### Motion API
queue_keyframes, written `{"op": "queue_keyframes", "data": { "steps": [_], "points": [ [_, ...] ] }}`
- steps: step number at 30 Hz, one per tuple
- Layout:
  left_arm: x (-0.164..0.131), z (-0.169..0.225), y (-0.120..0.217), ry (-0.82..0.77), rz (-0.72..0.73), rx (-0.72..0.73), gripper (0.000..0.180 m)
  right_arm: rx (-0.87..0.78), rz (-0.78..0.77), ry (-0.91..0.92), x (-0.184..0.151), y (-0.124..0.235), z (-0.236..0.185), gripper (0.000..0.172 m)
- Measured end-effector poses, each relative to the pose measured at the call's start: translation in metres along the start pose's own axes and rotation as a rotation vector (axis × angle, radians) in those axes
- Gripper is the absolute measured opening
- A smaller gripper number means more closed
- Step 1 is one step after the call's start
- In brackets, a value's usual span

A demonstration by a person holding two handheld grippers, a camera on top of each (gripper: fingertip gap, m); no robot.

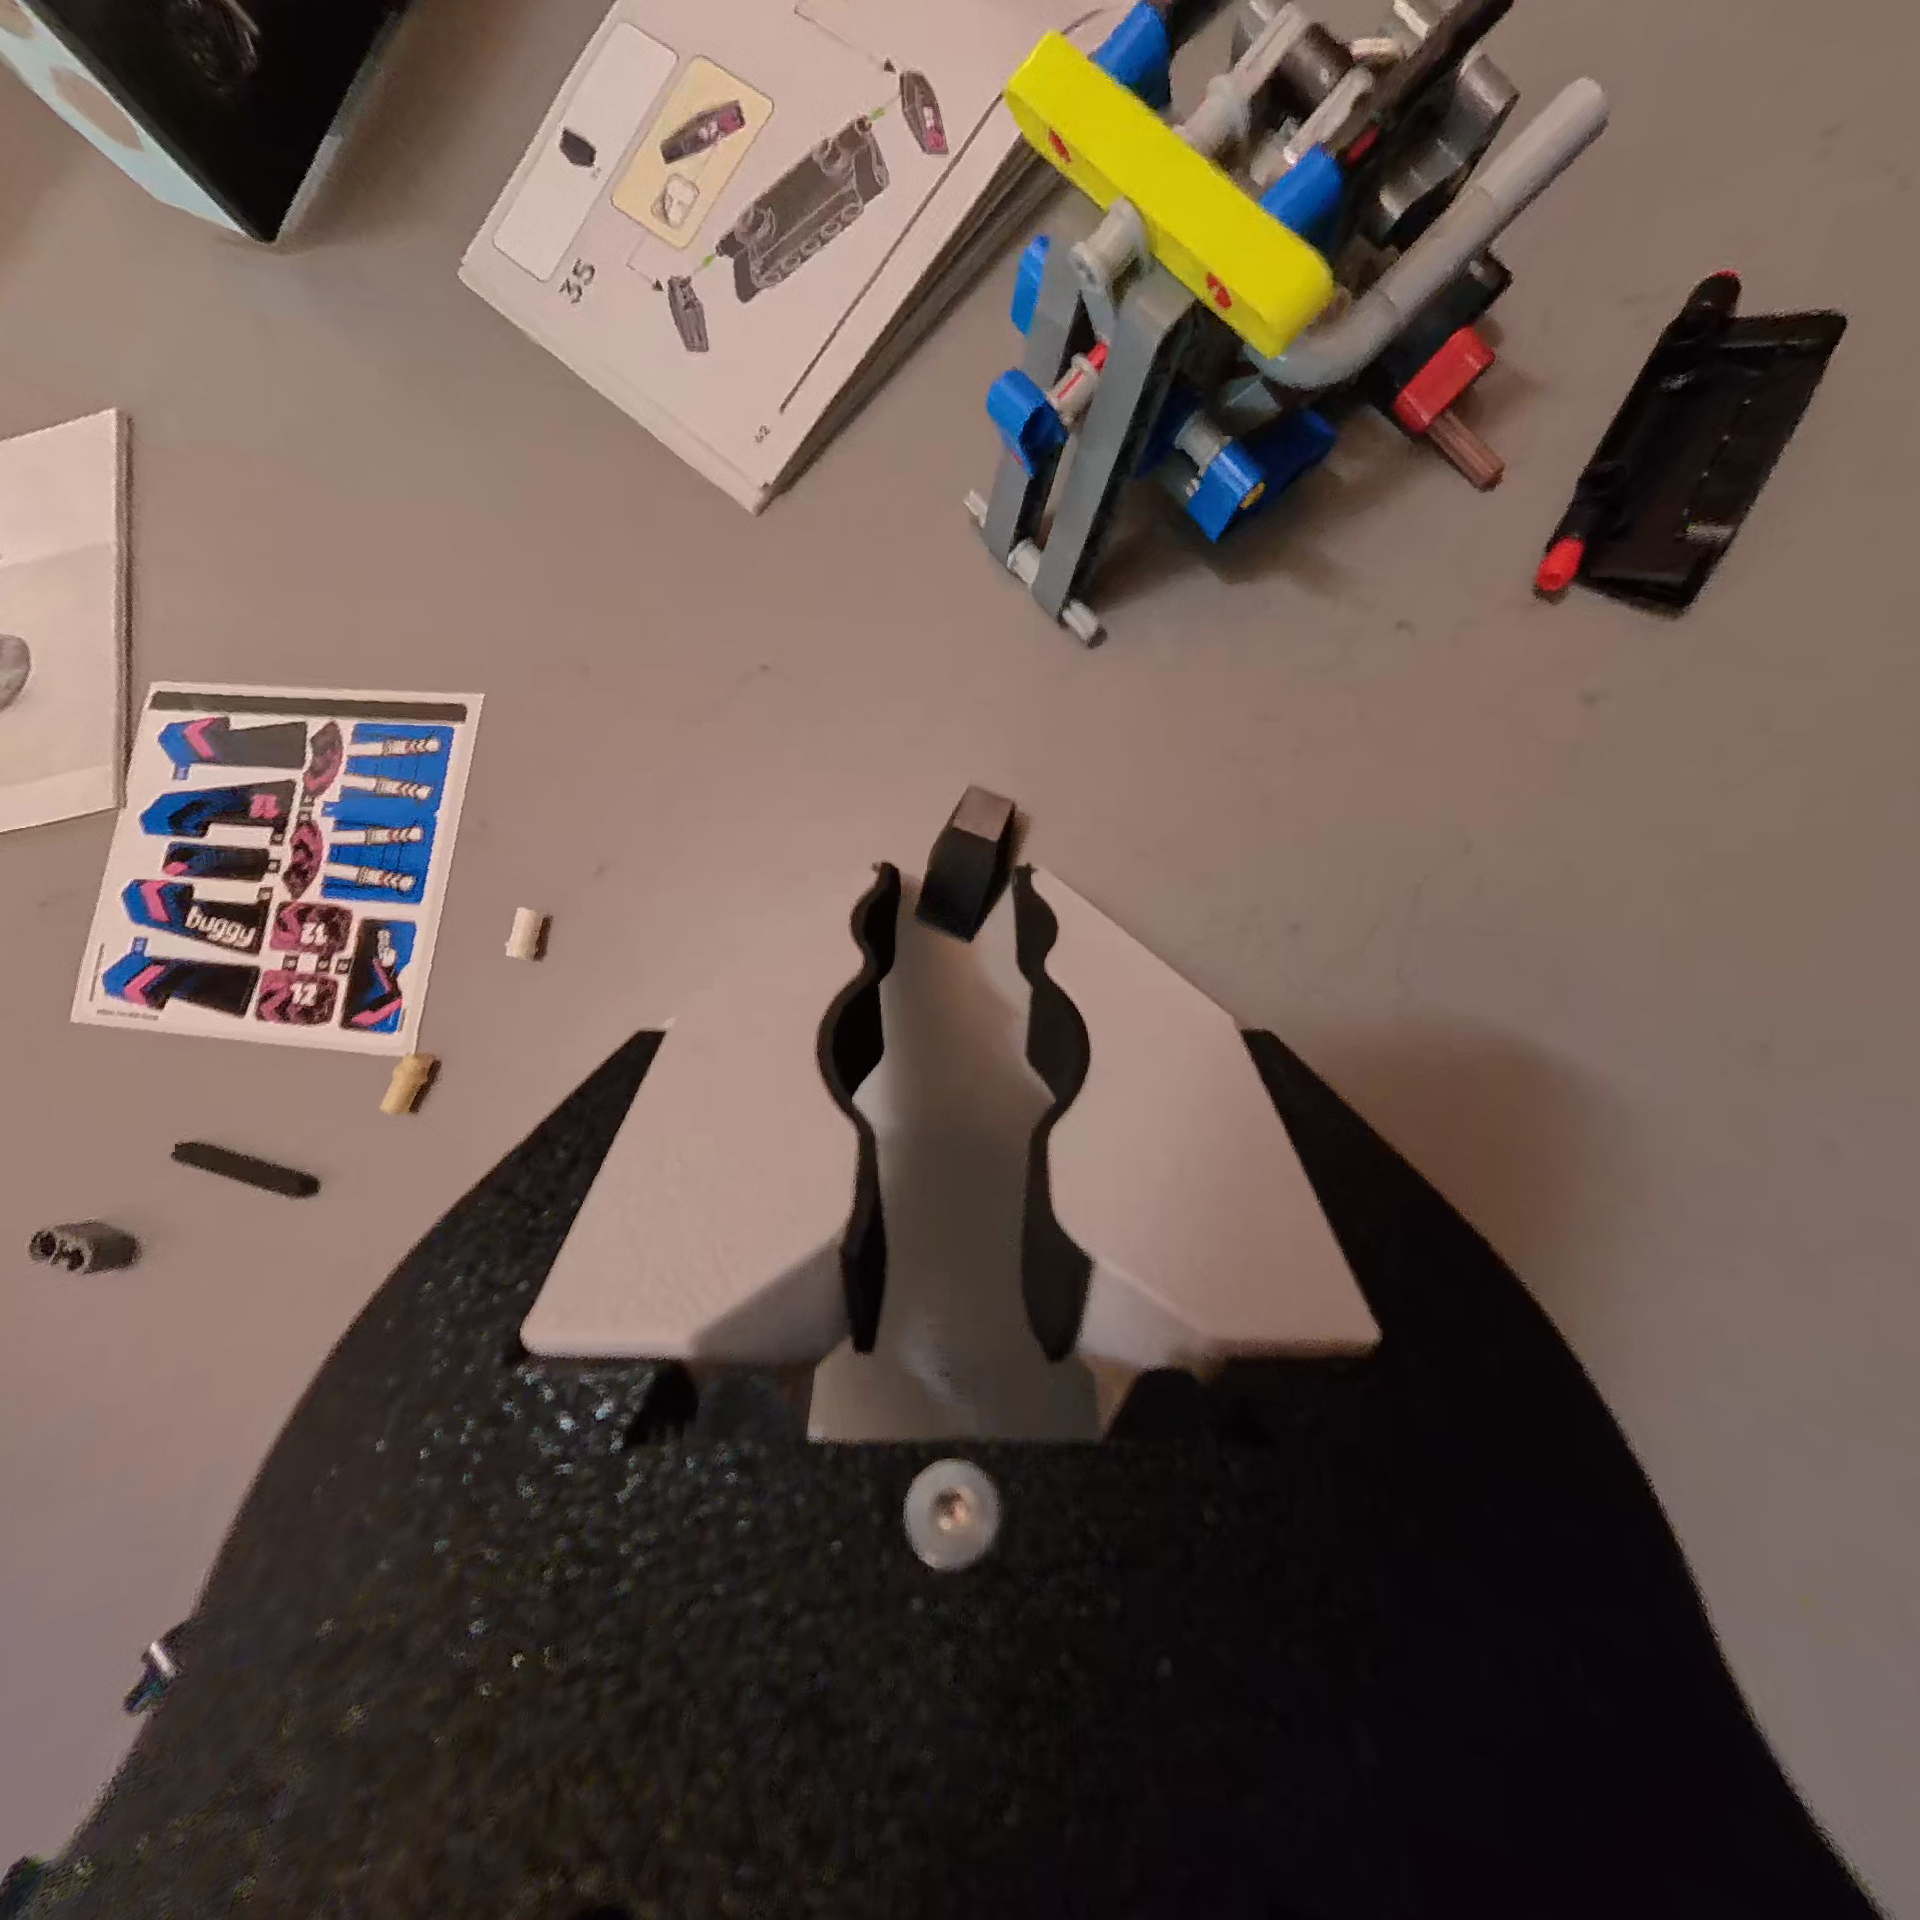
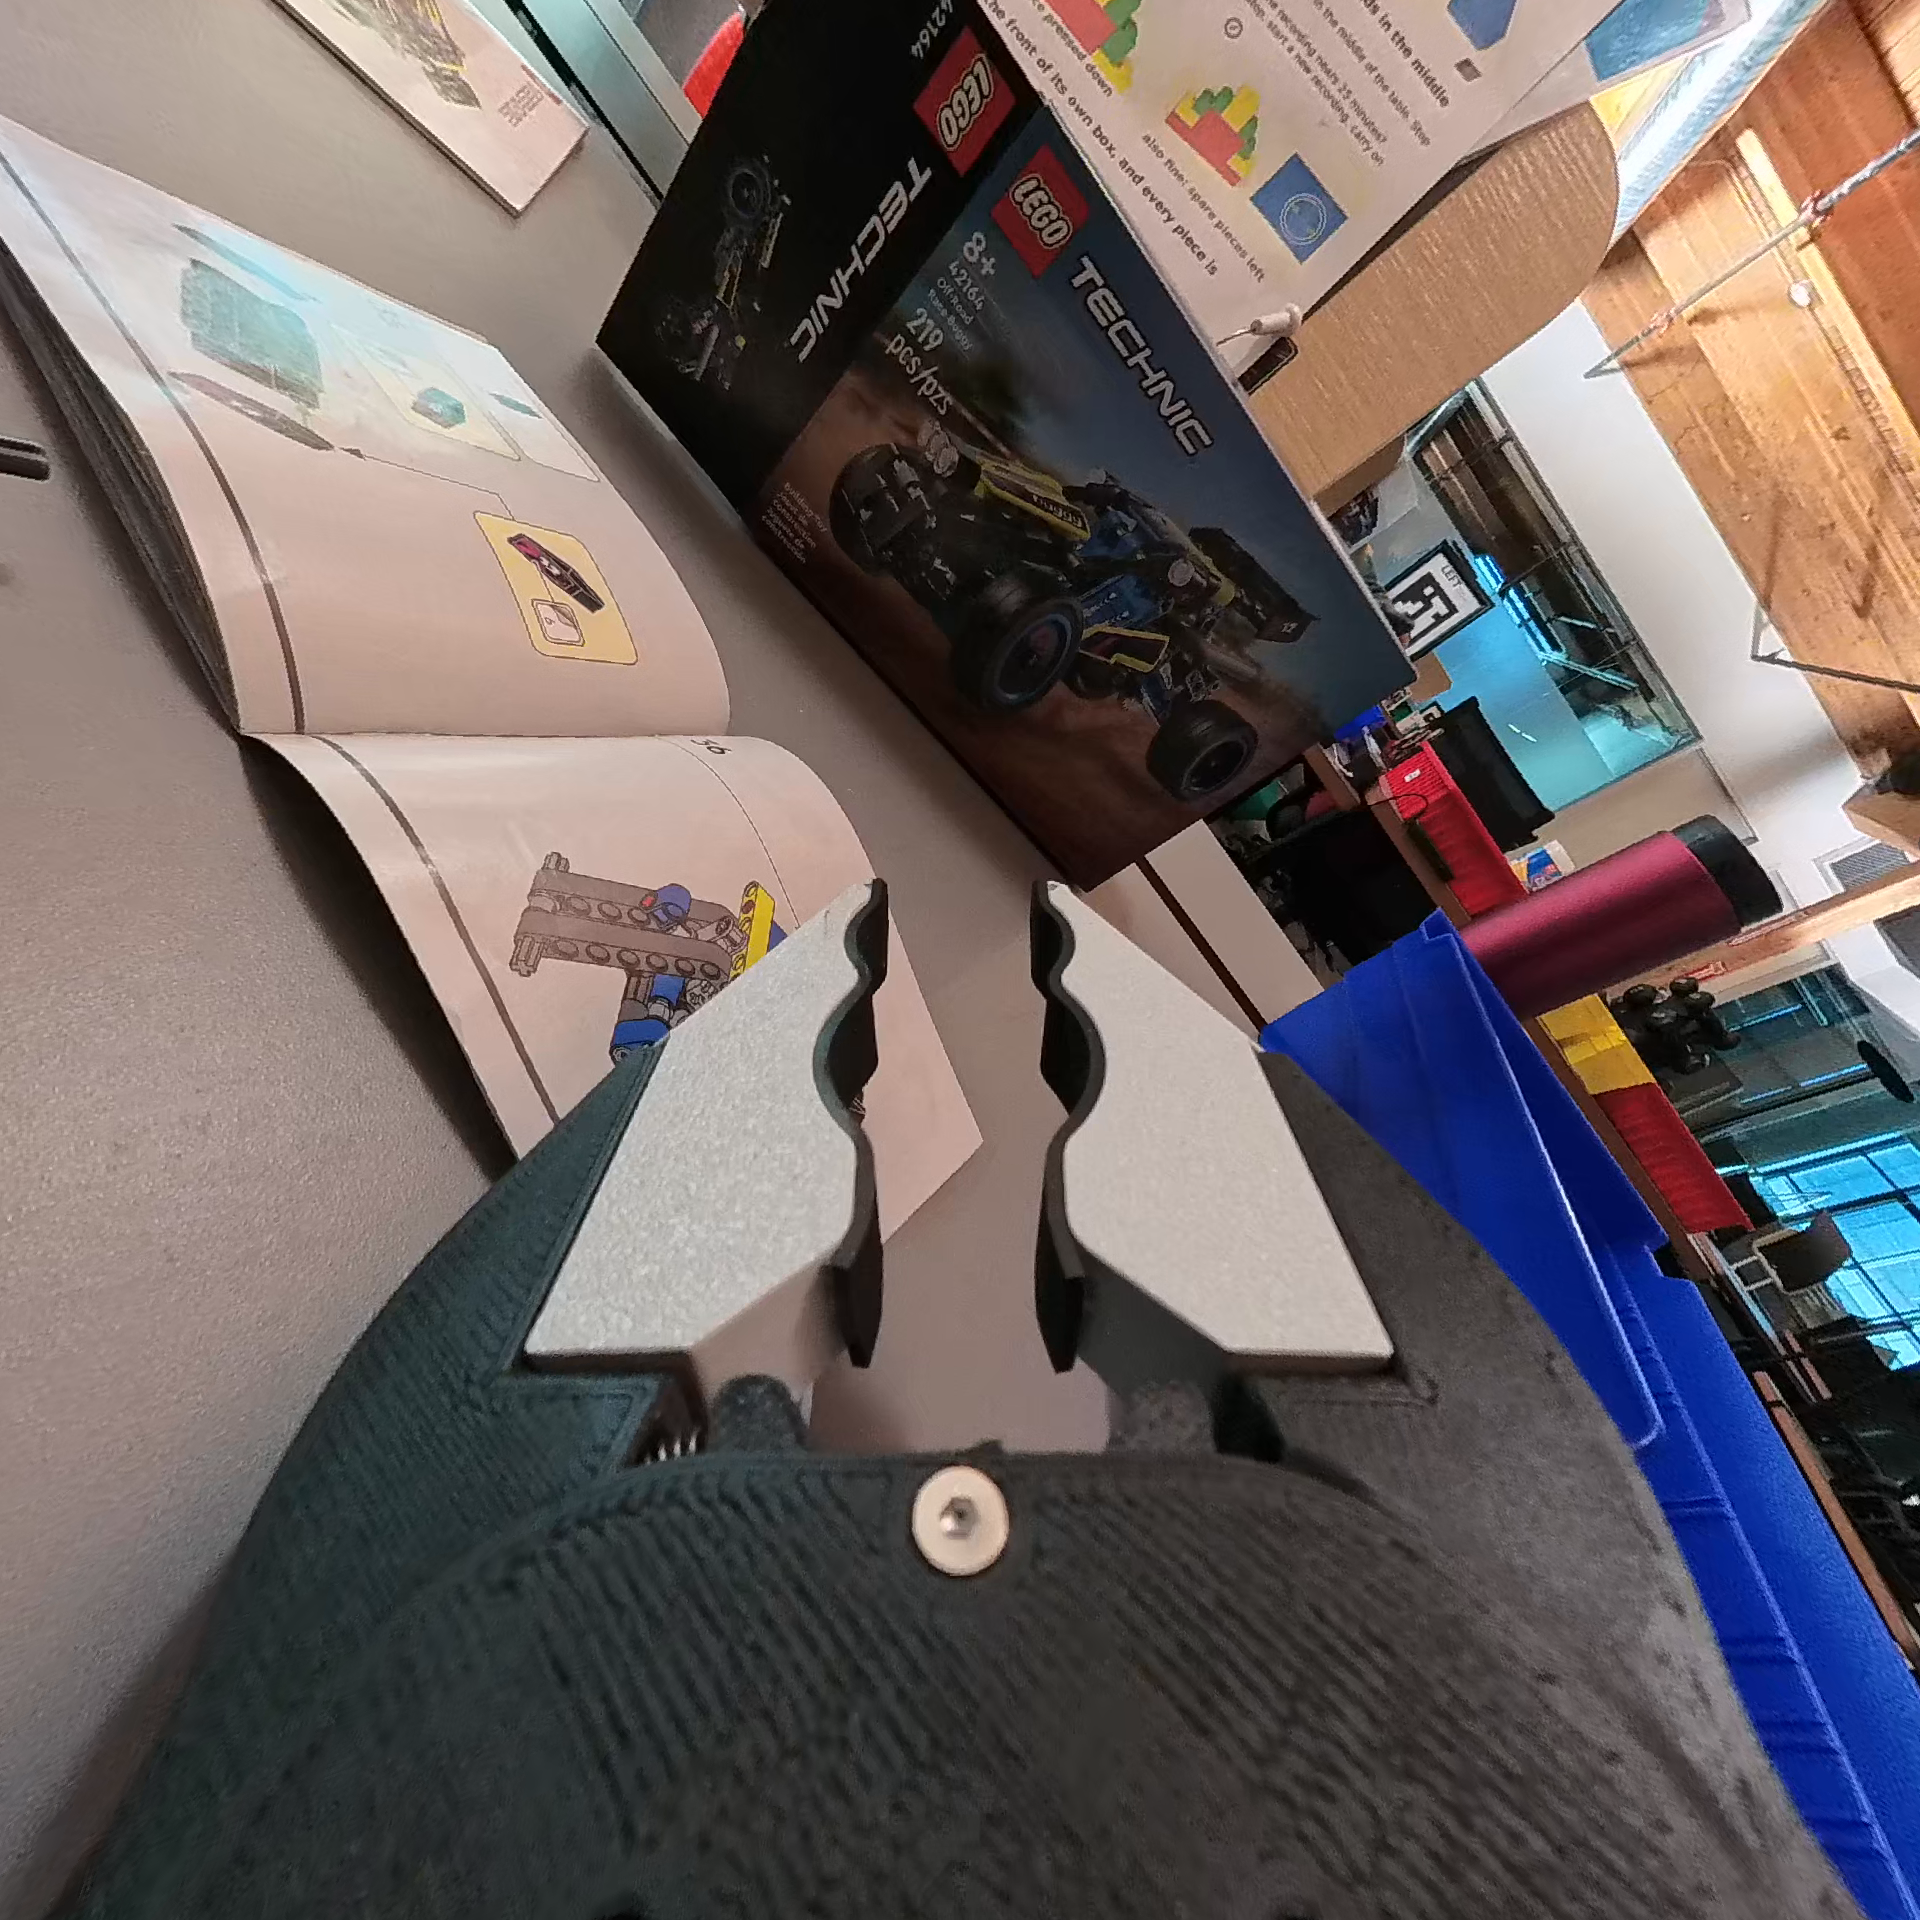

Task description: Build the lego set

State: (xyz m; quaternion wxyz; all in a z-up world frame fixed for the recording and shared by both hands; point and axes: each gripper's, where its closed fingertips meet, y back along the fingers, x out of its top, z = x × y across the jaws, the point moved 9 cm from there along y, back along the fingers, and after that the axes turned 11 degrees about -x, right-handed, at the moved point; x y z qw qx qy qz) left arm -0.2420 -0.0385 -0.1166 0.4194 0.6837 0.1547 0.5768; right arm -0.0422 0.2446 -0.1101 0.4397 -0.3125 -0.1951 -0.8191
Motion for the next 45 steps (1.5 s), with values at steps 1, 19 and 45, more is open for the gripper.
{"op": "queue_keyframes", "data": {
  "steps": [1, 19, 45],
  "points": [
    [0.001, 0.0, -0.001, 0.005, 0.003, -0.007, 0.019, 0.001, -0.001, 0.002, 0.0, 0.0, 0.0, 0.025],
    [-0.016, 0.0, 0.002, 0.934, 0.299, -0.685, 0.016, 0.011, -0.004, 0.018, 0.0, 0.0, -0.002, 0.024],
    [-0.039, -0.019, 0.083, 0.259, 0.135, 0.137, 0.02, -0.038, -0.008, -0.01, -0.001, 0.004, 0.004, 0.024]
  ]
}}
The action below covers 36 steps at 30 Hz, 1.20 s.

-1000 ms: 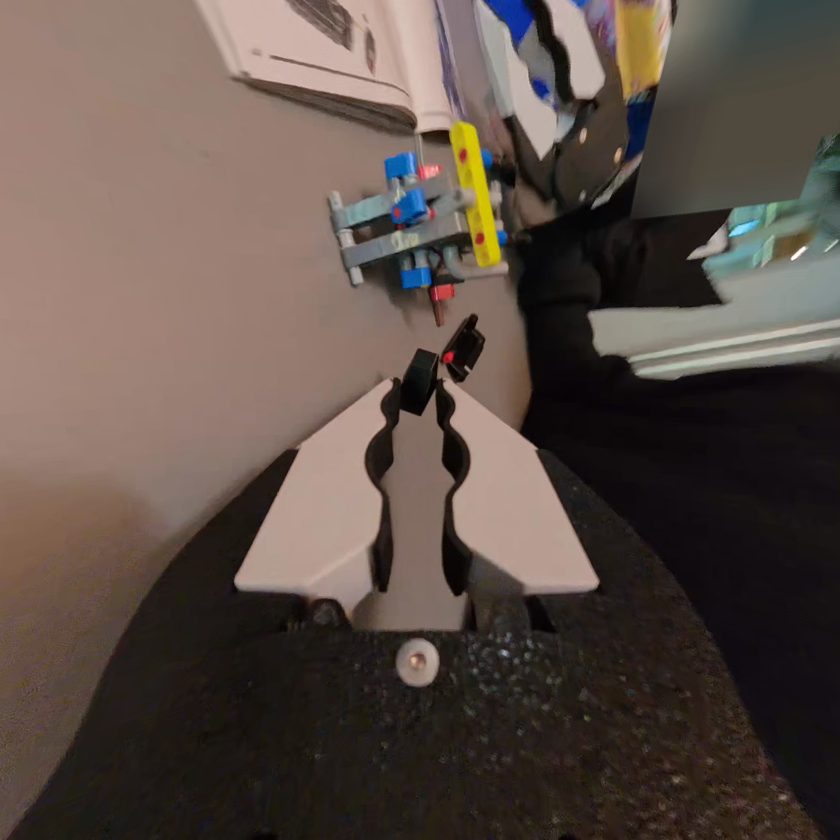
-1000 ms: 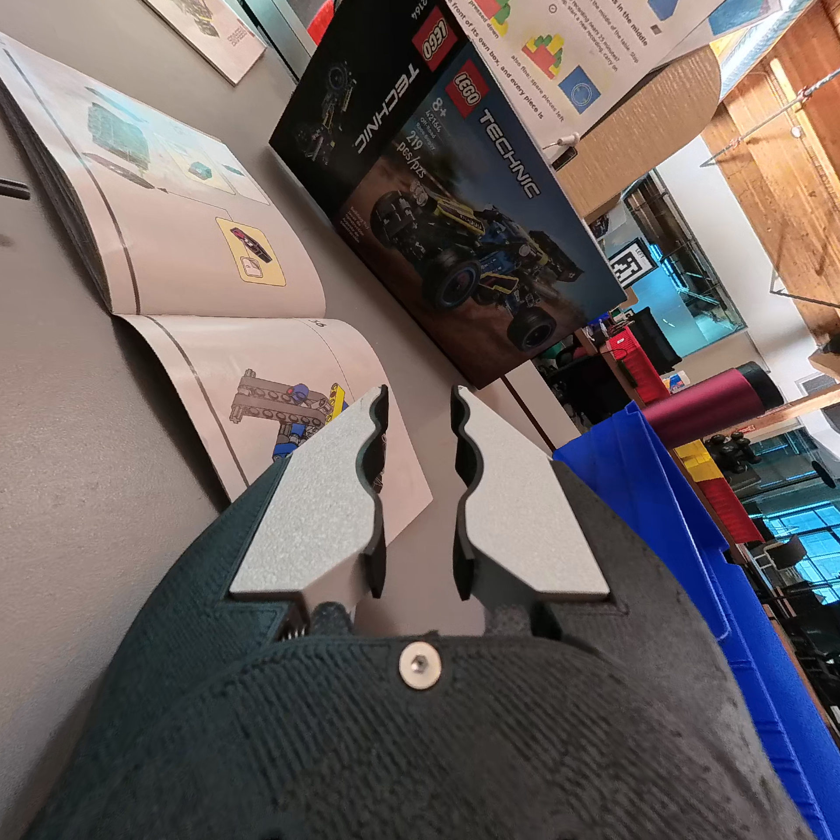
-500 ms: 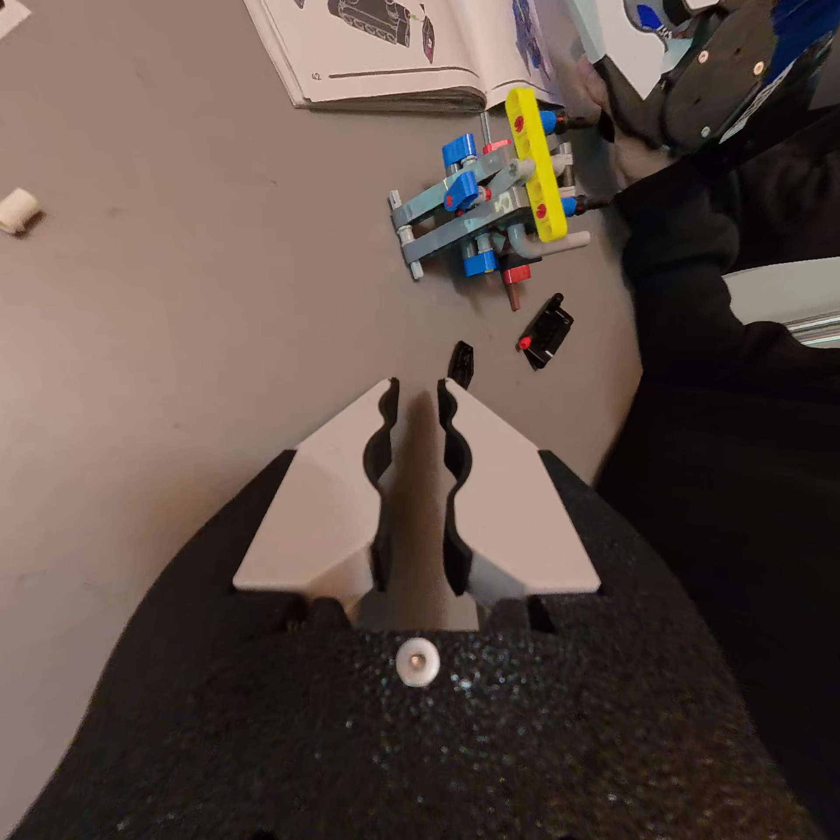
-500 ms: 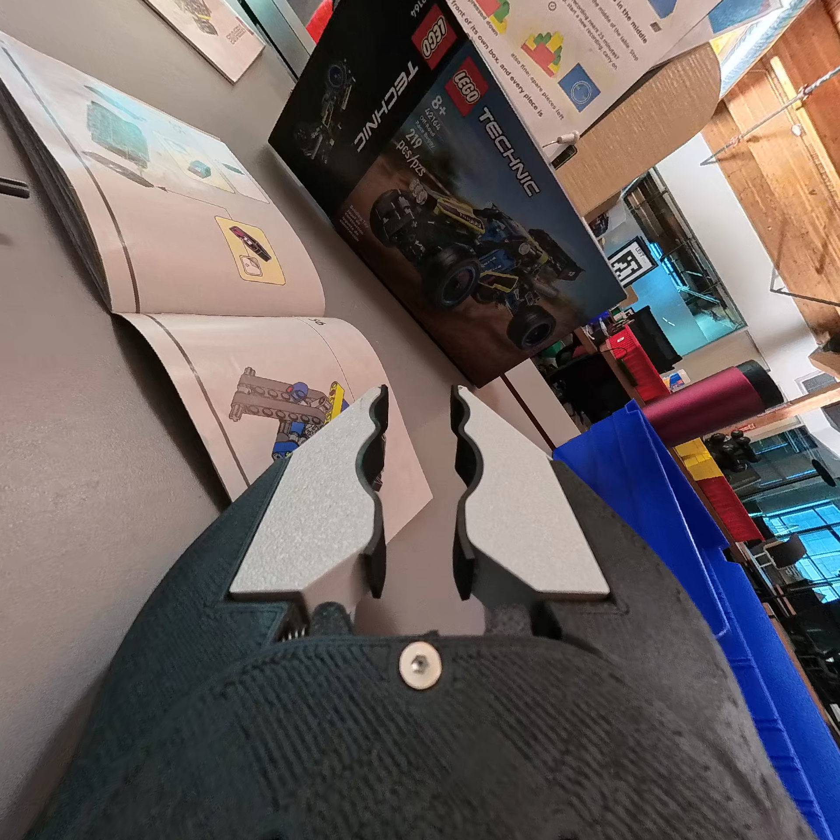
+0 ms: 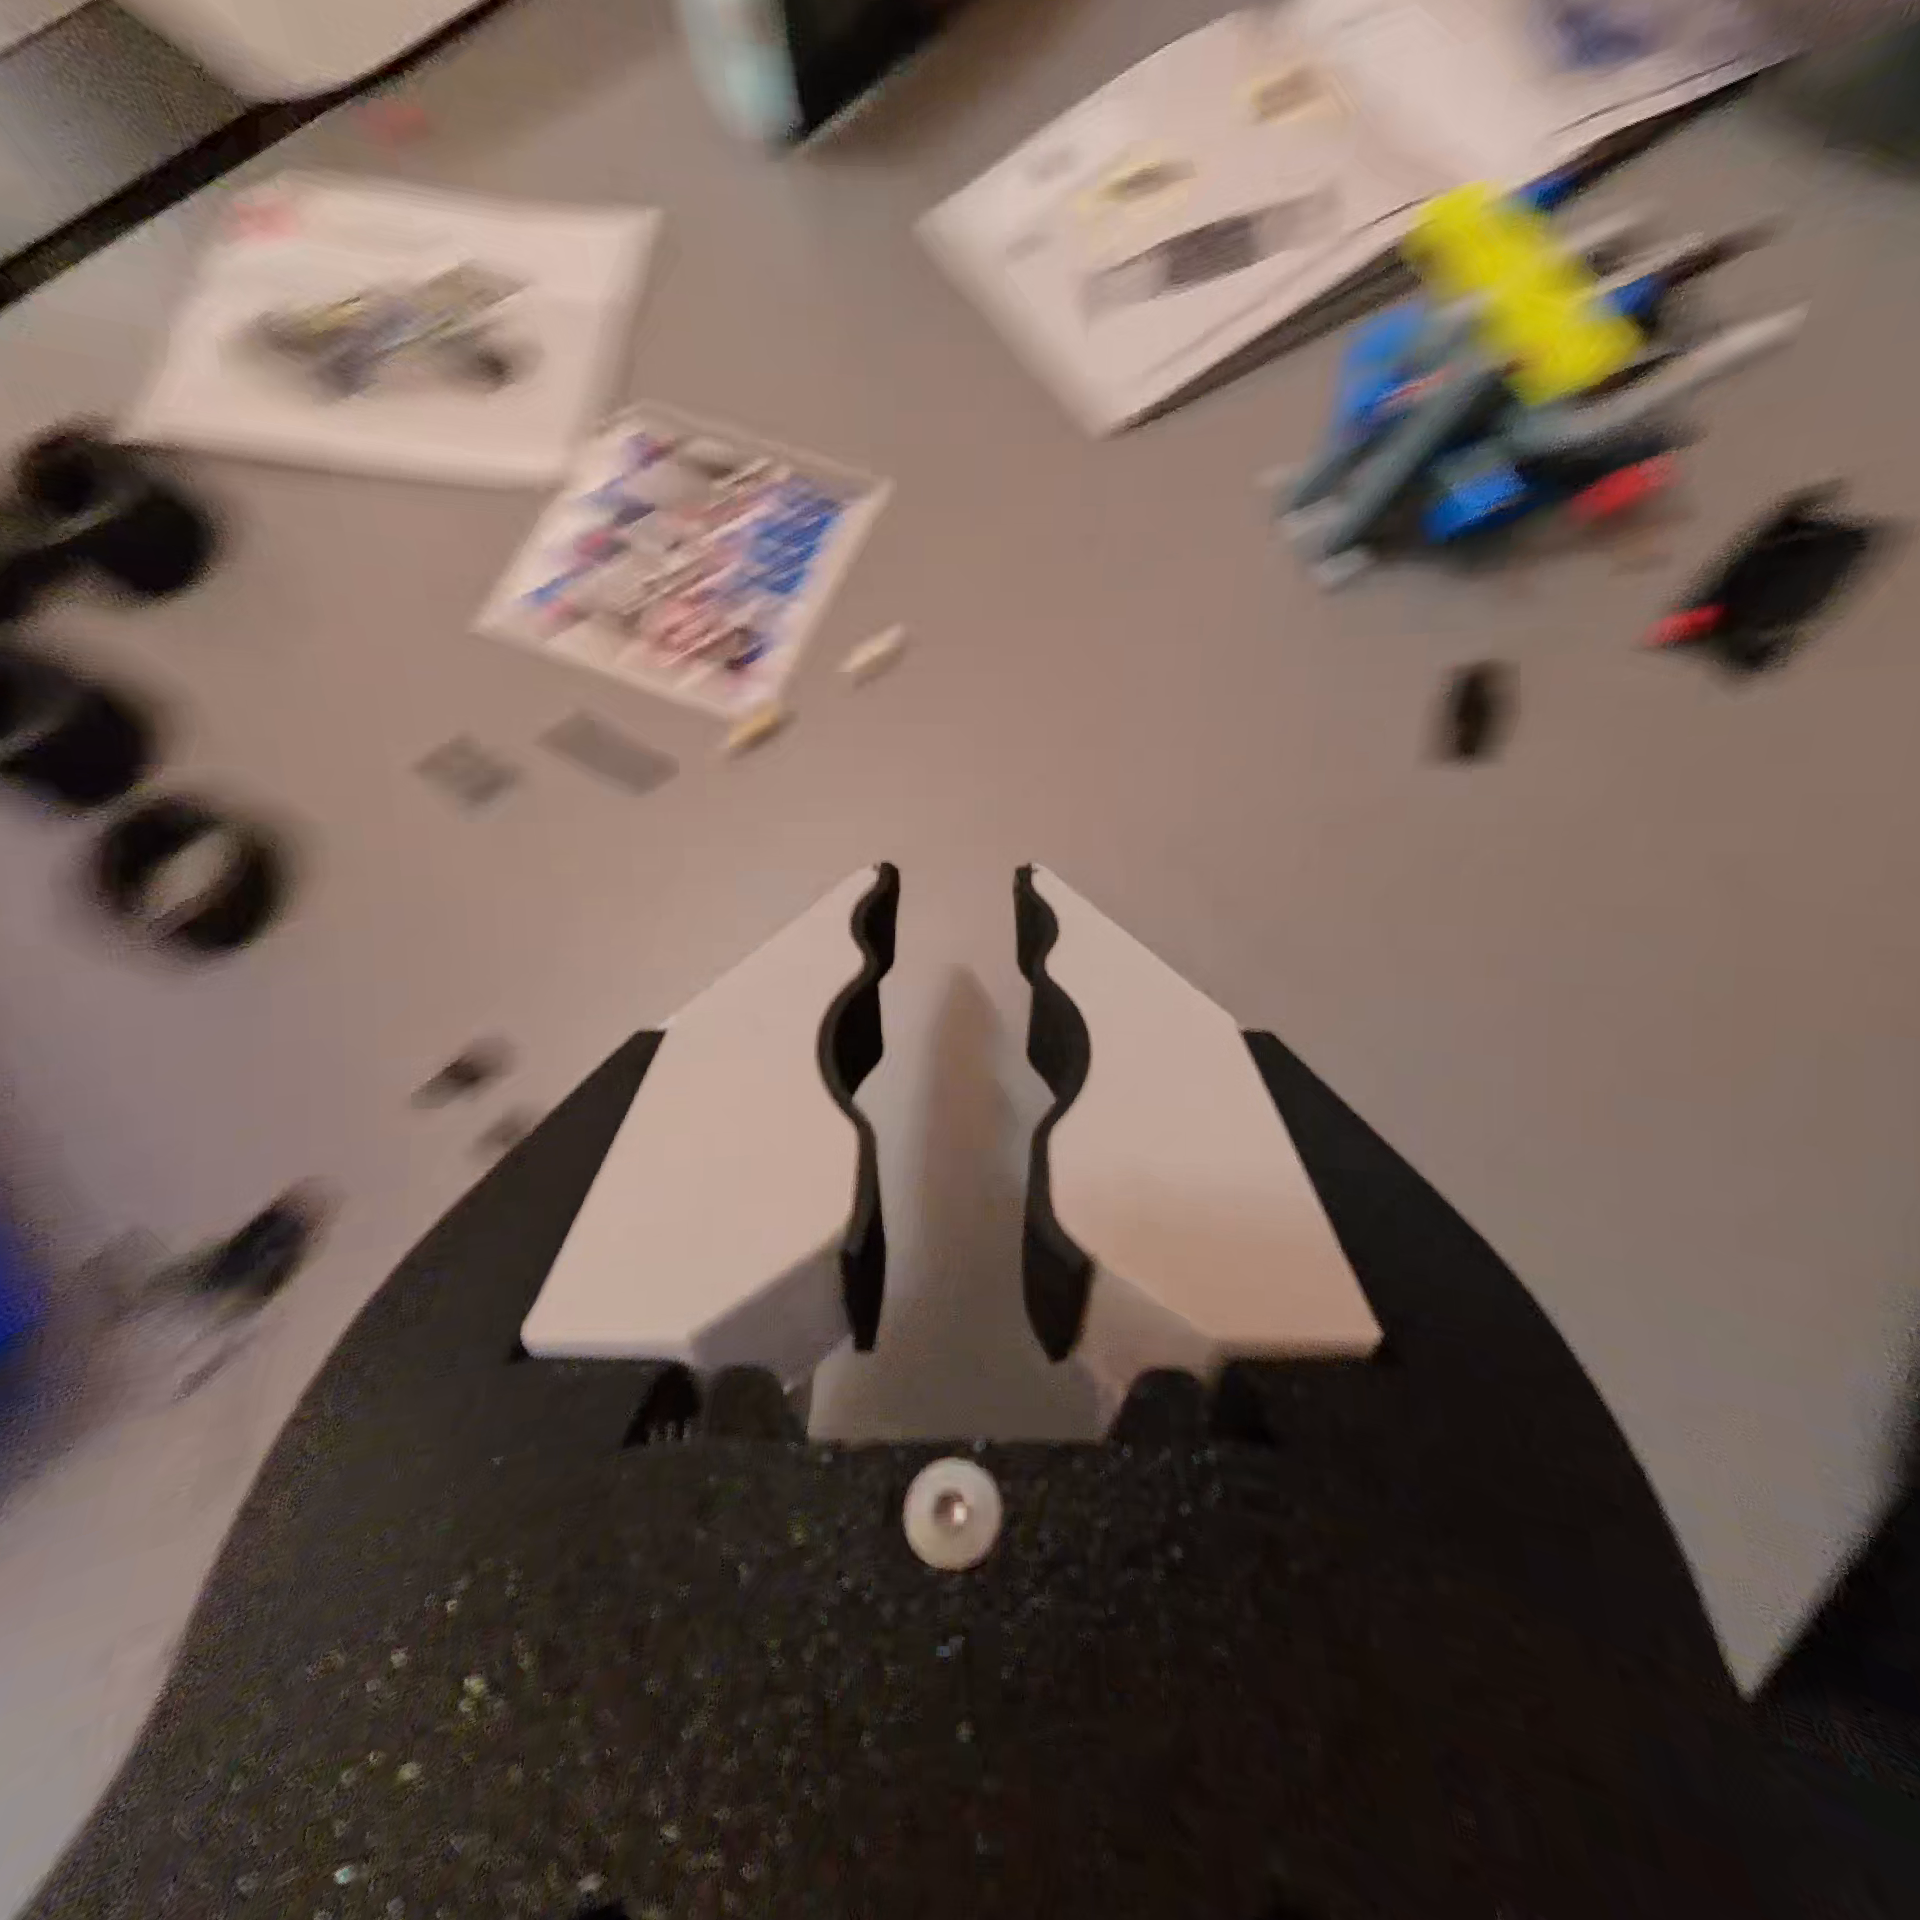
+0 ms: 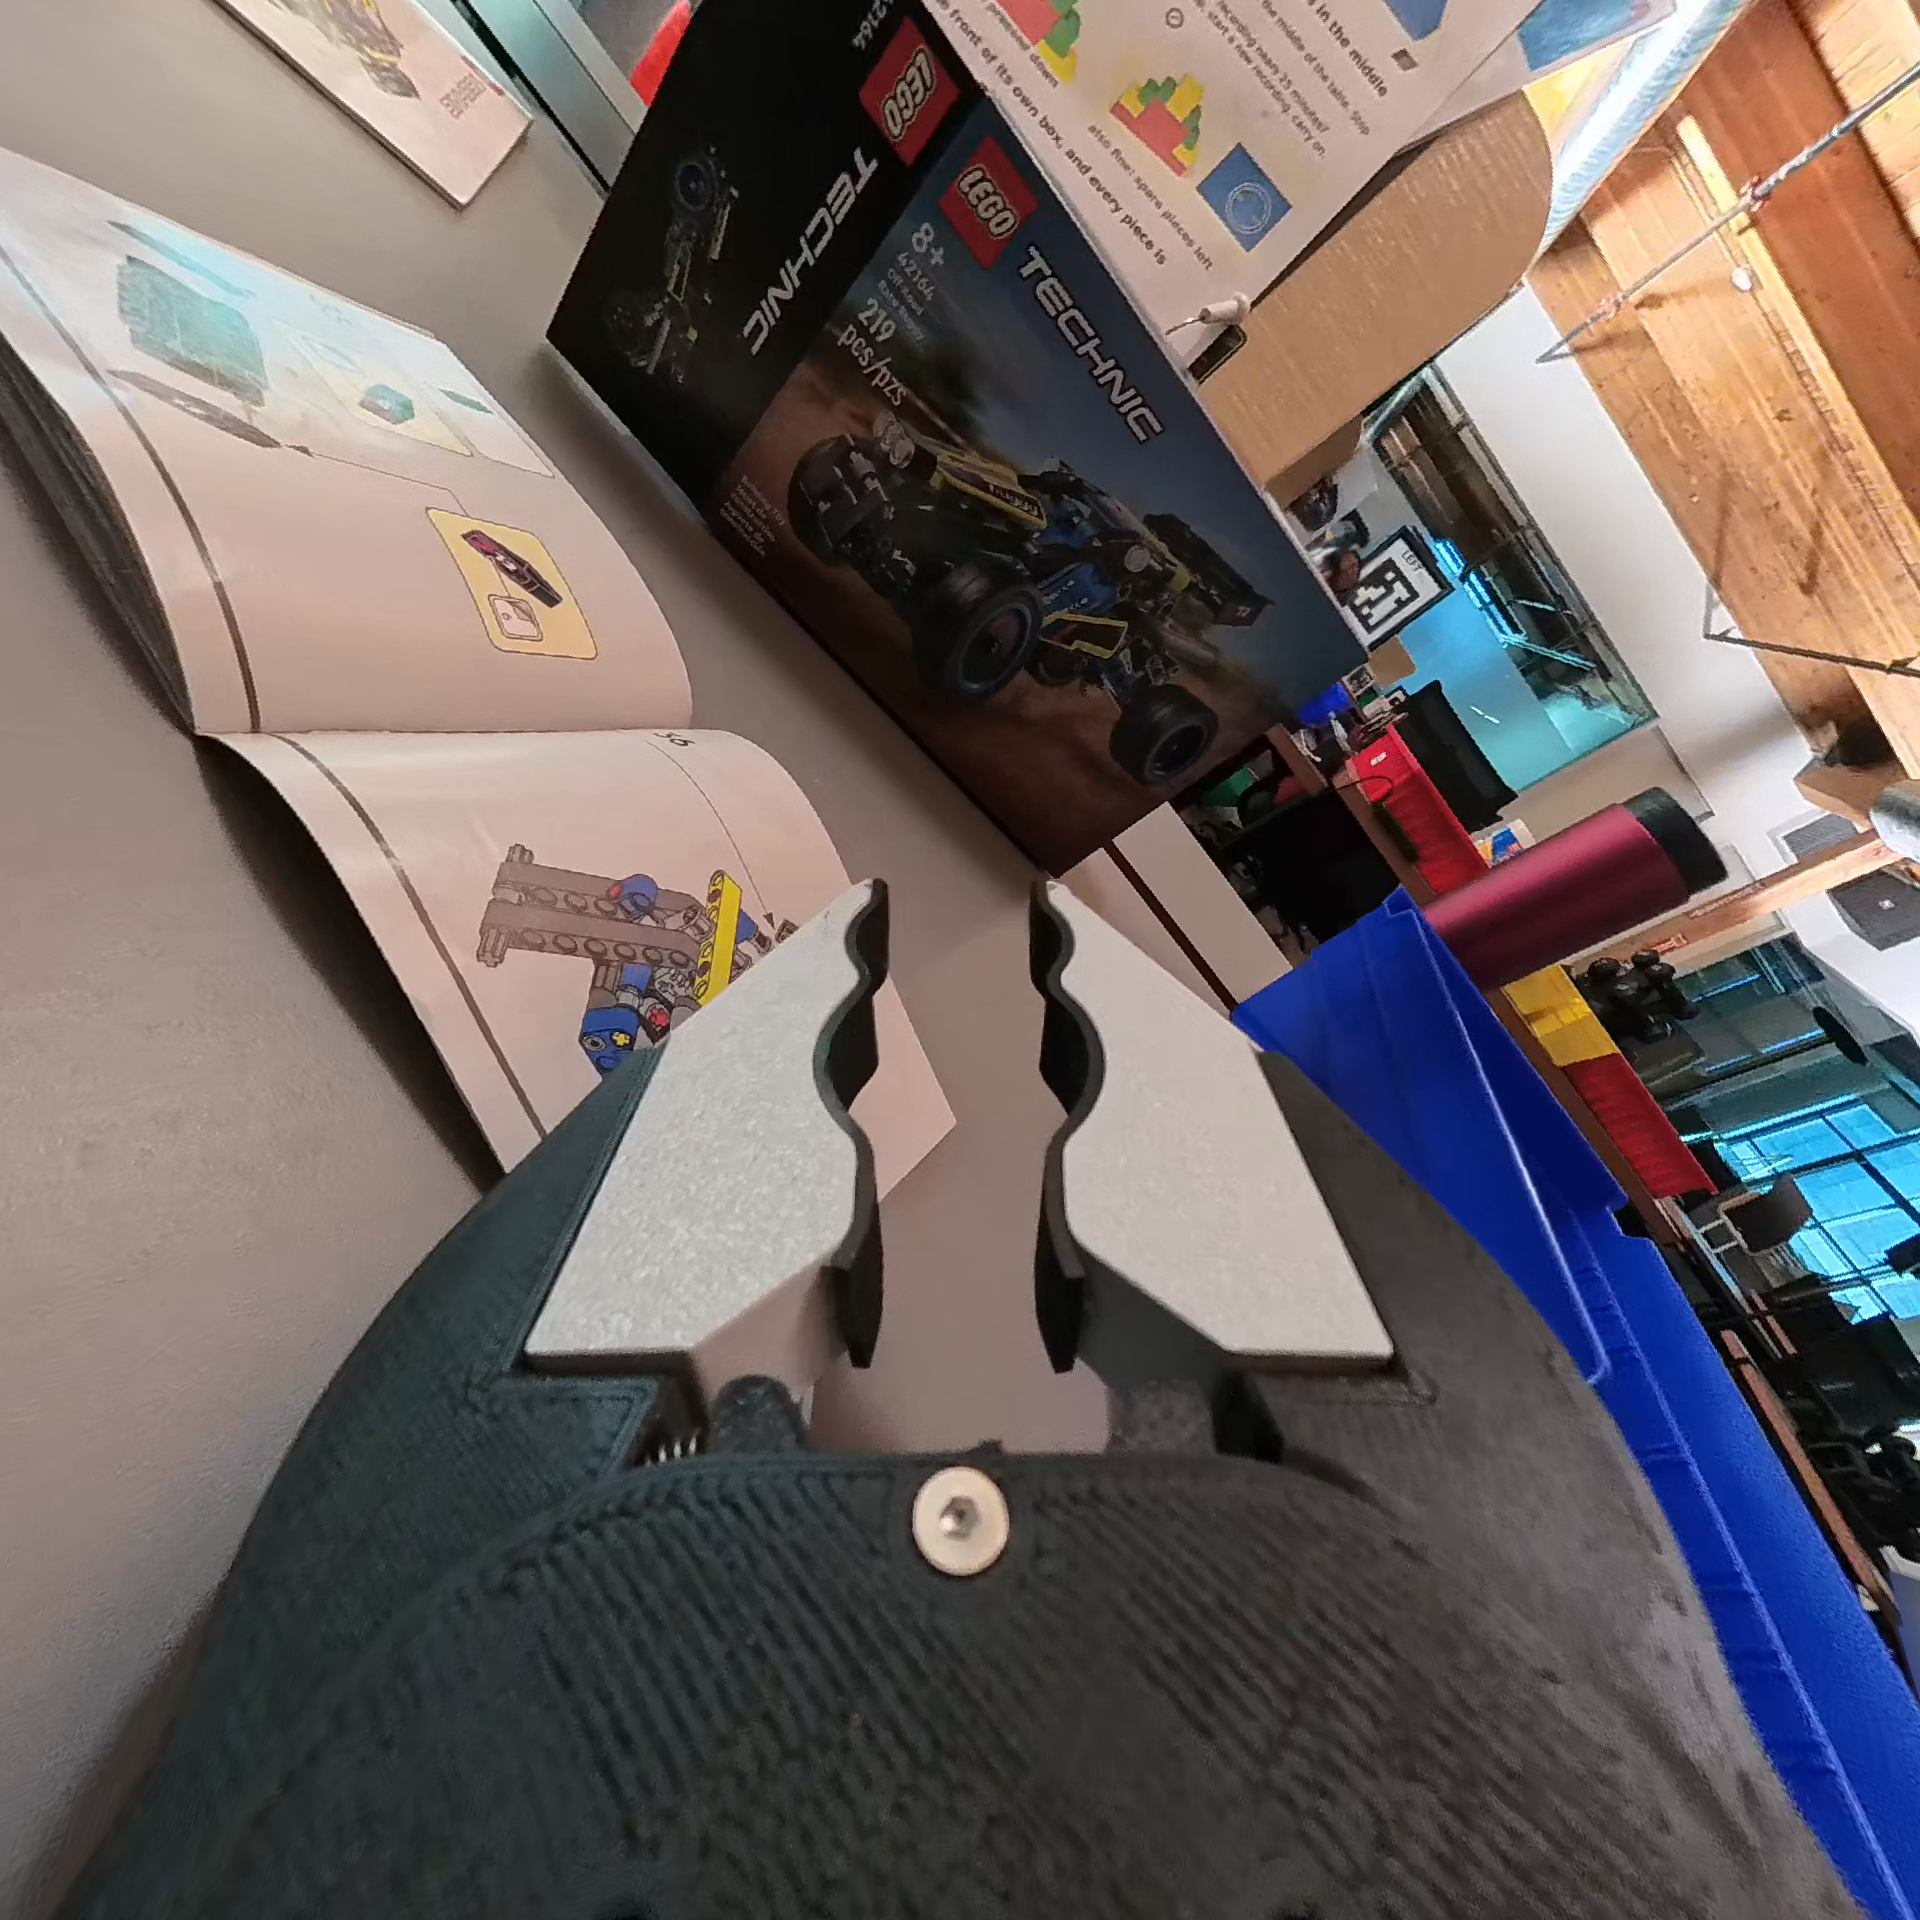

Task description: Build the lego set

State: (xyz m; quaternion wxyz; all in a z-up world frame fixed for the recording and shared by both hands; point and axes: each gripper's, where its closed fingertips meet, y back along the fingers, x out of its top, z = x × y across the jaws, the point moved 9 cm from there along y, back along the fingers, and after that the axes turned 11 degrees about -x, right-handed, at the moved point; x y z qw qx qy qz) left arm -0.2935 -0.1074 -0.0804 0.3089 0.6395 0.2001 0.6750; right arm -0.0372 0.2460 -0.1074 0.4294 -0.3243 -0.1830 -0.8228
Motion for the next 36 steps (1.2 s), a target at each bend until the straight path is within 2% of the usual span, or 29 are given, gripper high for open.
{"op": "queue_keyframes", "data": {
  "steps": [2, 6, 10, 13, 18, 24, 28, 31, 32, 36],
  "points": [
    [-0.016, -0.038, 0.034, 0.061, -0.081, 0.174, 0.021, 0.003, -0.001, -0.002, 0.0, -0.001, 0.0, 0.024],
    [-0.045, -0.09, 0.07, 0.171, -0.17, 0.278, 0.024, 0.007, -0.004, 0.0, 0.0, -0.002, 0.0, 0.024],
    [-0.051, -0.115, 0.064, 0.026, -0.24, 0.254, 0.024, 0.013, -0.01, 0.003, -0.002, -0.002, -0.002, 0.024],
    [-0.052, -0.125, 0.051, -0.012, -0.327, 0.211, 0.023, 0.014, -0.013, 0.01, -0.002, -0.002, -0.002, 0.024],
    [-0.054, -0.133, 0.041, 0.045, -0.355, 0.195, 0.01, 0.012, -0.019, 0.023, -0.003, -0.002, -0.003, 0.024],
    [-0.052, -0.127, 0.04, 0.052, -0.338, 0.2, 0.007, 0.014, -0.016, 0.023, -0.003, -0.002, -0.003, 0.024],
    [-0.027, -0.101, 0.049, -0.07, -0.235, 0.19, 0.007, -0.015, 0.0, -0.022, -0.002, 0.0, 0.003, 0.025],
    [0.012, -0.049, 0.039, -0.243, -0.088, 0.052, 0.007, -0.017, -0.007, -0.094, 0.004, 0.007, 0.016, 0.027],
    [0.023, -0.027, 0.031, -0.313, -0.044, -0.014, 0.007, 0.012, -0.033, -0.142, 0.009, 0.011, 0.021, 0.033],
    [0.044, 0.064, -0.022, -0.598, 0.059, -0.283, 0.007, 0.406, -0.141, -0.452, 0.047, 0.043, 0.023, 0.045]
  ]
}}
